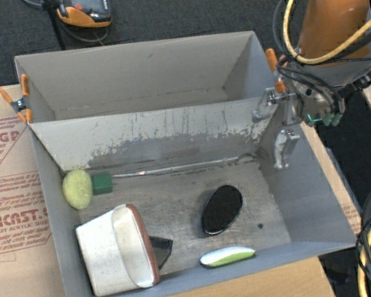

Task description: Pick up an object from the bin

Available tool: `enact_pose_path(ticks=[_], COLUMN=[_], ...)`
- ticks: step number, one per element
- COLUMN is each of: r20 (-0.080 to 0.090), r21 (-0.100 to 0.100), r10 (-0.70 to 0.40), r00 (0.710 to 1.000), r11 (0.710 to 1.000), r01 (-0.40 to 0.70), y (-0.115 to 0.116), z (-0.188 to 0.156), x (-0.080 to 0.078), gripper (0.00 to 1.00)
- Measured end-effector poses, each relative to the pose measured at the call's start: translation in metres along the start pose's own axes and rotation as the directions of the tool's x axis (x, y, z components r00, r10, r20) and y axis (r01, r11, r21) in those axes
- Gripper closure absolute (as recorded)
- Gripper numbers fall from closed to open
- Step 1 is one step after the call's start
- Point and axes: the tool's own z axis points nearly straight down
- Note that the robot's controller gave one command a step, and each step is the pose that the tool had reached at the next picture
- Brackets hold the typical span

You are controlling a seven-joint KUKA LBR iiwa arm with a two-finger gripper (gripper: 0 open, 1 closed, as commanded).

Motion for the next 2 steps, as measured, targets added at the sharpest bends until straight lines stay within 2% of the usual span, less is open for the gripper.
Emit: enact_pose_path(ticks=[1,2], r20=[0.004,-0.001], r21=[0.001,0.0], r10=[-0.062,-0.127], r00=[0.998,0.992], r11=[0.998,0.992], r01=[0.062,0.127], y=[0.023,0.062], z=[0.059,0.174], x=[0.007,0.026], gripper=[0.0,1.0])
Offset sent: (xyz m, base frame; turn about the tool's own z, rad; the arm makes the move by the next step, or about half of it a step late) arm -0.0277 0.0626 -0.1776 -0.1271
